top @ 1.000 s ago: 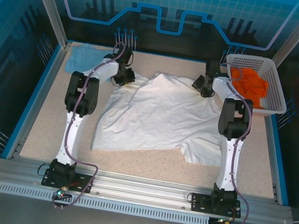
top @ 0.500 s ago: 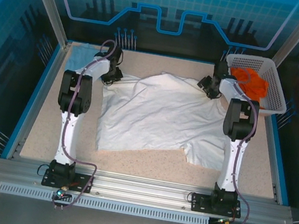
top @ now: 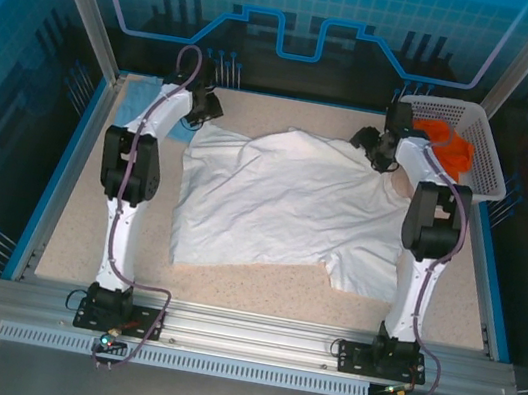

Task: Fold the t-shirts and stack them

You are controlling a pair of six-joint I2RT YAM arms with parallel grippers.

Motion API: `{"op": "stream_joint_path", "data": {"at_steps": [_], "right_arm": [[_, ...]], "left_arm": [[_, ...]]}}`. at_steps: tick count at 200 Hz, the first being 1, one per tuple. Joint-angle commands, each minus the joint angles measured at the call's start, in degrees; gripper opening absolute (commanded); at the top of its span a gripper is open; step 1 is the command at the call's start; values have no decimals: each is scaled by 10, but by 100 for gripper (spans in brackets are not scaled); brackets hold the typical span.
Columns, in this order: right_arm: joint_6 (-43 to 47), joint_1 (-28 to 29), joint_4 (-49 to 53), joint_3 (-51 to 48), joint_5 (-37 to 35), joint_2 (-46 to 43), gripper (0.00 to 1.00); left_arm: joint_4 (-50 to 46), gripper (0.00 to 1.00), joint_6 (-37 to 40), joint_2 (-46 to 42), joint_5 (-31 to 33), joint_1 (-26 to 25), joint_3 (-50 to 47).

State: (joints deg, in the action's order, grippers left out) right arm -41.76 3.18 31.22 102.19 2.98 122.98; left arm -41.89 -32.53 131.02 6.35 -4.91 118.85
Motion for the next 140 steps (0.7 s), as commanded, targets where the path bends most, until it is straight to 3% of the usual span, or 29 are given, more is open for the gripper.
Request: {"op": "stream_joint_path", "data": {"at_steps": [1,45,74,109,140], "right_arm": [[19,12,7,-44,25,-115,76],[-36,18,62,-328,-43,-391,74],[-67,10,147,-501,-66,-559,70],[-75,-19,304,-593,-102,-703,70],[-101,-39,355,-634,-112,-758,68]], "left_arm": [[8,56,2,-132,-38,-26,-71],[80,63,-56,-429,-93,-69,-440],[32,62,-82,-606,-111,-92,-635],[-66,58,-136,-809,-103,-105,-795],[-53,54,-217,-908,-141,-113,-907]]}}
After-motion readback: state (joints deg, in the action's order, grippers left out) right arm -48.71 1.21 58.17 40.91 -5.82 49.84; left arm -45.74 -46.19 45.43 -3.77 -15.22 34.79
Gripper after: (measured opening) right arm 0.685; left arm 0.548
